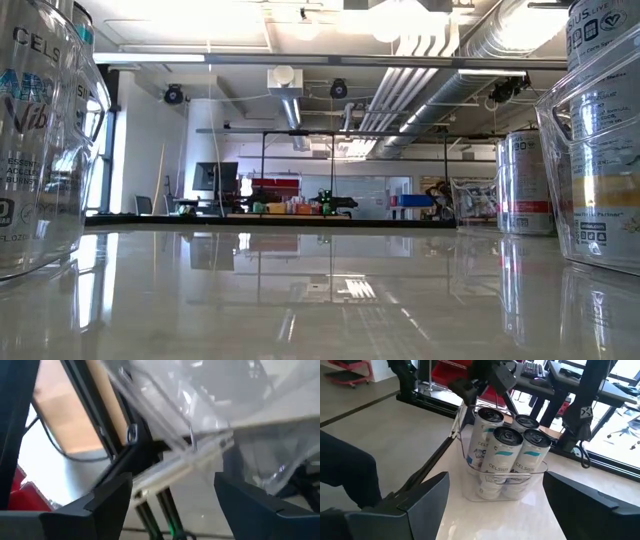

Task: Sort soda cans
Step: Move the bottom left transparent bin

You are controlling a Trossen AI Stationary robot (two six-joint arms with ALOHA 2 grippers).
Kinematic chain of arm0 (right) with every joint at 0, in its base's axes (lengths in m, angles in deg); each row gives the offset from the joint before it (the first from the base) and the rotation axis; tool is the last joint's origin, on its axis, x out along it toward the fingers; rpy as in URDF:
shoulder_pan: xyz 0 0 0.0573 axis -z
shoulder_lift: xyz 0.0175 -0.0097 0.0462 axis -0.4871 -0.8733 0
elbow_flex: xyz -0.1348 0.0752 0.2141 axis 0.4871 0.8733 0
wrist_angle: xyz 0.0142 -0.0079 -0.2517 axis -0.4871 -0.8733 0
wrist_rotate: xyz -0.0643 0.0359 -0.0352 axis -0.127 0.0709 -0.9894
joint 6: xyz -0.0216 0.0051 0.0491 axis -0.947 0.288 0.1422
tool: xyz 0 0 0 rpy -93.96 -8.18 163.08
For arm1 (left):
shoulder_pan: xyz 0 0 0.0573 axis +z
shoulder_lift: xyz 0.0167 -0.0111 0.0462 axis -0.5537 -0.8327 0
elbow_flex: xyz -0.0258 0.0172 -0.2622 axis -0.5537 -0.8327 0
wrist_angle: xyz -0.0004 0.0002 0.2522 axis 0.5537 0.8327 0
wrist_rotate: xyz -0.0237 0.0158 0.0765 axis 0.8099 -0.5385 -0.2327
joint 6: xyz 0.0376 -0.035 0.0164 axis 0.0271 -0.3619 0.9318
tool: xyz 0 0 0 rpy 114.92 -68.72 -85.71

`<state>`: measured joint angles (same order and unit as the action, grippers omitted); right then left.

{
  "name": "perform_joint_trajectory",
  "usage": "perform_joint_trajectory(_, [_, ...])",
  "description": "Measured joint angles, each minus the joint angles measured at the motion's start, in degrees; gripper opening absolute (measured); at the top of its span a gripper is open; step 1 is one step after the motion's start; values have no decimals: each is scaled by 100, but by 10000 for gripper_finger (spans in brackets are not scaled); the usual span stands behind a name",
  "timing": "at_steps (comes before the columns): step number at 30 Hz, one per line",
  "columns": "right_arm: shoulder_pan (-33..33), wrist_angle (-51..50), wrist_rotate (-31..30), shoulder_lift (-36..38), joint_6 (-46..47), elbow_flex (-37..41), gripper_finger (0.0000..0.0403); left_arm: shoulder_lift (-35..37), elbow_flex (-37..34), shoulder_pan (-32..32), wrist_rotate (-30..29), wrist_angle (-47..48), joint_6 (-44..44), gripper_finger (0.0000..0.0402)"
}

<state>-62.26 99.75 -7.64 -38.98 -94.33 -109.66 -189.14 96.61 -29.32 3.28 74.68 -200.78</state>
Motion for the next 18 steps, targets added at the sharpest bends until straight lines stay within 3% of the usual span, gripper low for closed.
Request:
perform_joint_trajectory(5, [-102,-39,-4,0,2,0,318,7,-277,54,-375,-169,18,243])
perform_joint_trajectory(18, [-192,-43,-3,0,24,2,318,11,-825,343,-334,-368,544,162])
